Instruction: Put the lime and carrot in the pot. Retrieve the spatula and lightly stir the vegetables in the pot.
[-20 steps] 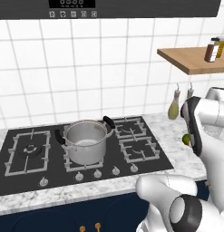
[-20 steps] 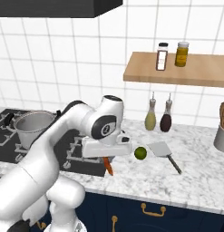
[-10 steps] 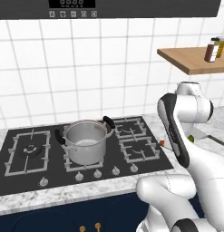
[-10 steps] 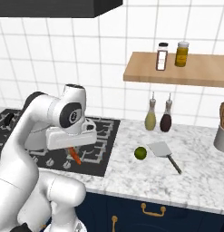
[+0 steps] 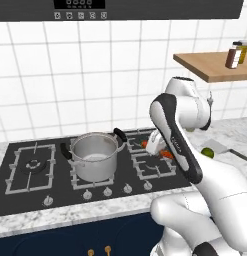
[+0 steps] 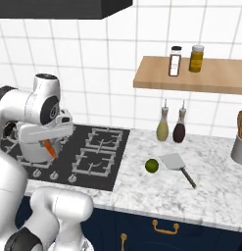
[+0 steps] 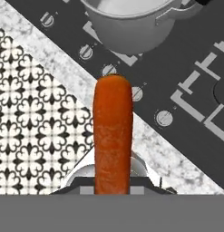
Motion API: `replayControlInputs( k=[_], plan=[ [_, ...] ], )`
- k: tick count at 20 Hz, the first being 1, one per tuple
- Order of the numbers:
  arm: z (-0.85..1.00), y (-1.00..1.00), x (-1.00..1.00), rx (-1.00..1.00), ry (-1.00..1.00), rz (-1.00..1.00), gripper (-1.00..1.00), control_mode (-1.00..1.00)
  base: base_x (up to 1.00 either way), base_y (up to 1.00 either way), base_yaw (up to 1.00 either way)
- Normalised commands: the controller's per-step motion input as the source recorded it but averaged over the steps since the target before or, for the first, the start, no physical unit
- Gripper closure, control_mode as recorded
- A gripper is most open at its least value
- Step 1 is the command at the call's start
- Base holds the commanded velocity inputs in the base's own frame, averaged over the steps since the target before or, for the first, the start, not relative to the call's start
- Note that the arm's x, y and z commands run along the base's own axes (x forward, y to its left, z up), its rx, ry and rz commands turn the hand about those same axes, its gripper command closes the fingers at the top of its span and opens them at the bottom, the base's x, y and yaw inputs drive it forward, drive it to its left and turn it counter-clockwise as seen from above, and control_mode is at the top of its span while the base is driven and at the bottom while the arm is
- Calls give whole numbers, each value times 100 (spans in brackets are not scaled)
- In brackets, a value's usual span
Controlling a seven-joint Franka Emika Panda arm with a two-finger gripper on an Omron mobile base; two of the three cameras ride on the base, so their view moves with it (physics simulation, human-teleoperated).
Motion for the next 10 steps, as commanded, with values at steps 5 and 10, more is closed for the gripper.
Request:
replayControlInputs(
  k=[5,10],
  plan=[
    [28,77,34,15,-17,2,100,-100,0,0,0],
    [5,53,40,20,-12,2,100,-100,0,0,0]
  ],
)
